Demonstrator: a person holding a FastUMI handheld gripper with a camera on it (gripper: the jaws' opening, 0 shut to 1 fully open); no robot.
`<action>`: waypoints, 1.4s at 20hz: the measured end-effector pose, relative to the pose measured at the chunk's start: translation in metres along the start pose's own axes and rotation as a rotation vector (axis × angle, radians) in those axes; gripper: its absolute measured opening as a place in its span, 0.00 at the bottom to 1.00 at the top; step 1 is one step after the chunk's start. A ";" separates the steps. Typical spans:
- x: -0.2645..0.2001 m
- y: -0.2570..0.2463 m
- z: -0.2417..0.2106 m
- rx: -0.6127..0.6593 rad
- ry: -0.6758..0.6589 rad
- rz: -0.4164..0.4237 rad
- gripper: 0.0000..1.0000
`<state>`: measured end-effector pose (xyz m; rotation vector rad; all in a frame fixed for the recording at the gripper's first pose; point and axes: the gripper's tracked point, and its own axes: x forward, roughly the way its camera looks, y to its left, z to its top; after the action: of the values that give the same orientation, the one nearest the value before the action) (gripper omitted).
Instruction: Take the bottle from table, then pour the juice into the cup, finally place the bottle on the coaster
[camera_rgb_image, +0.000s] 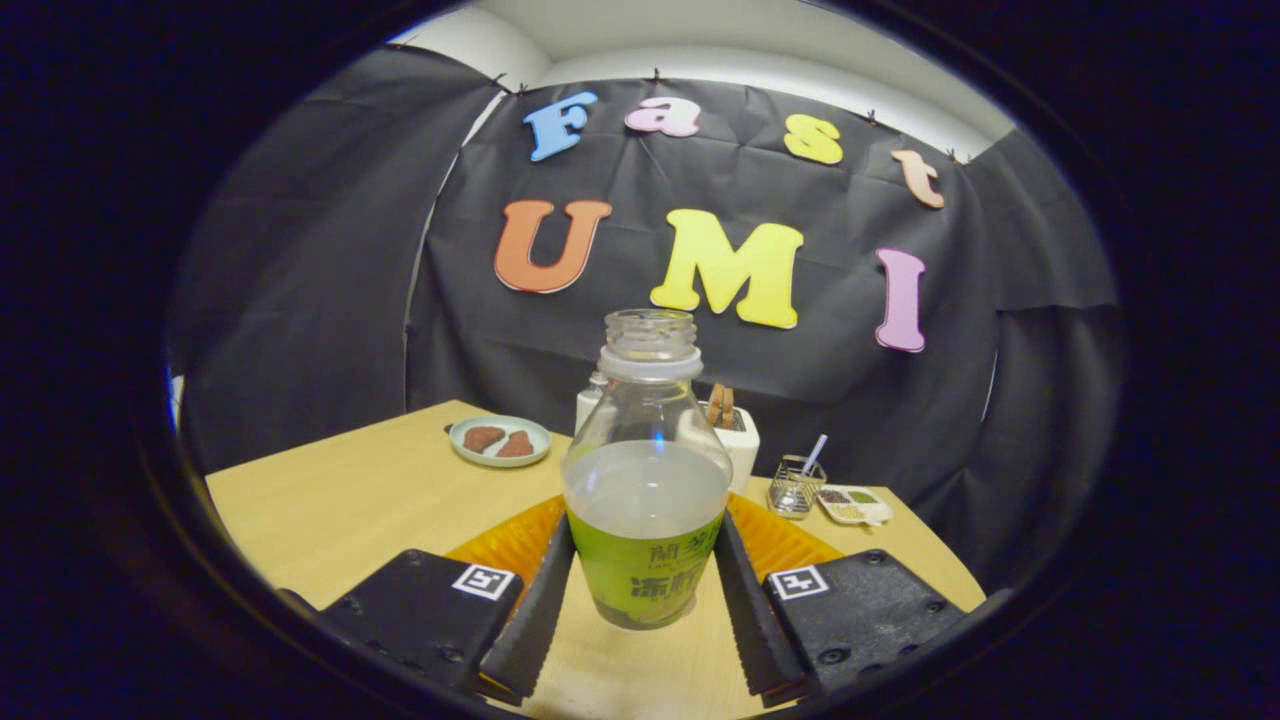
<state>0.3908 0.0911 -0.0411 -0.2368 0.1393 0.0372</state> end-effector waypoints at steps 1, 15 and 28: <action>0.010 -0.007 0.001 0.023 0.000 -0.007 0.78; 0.122 -0.042 -0.056 0.232 0.101 -0.004 0.78; 0.138 -0.036 -0.091 0.175 0.162 -0.031 0.80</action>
<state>0.5175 0.0378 -0.1402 -0.0667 0.2983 -0.0247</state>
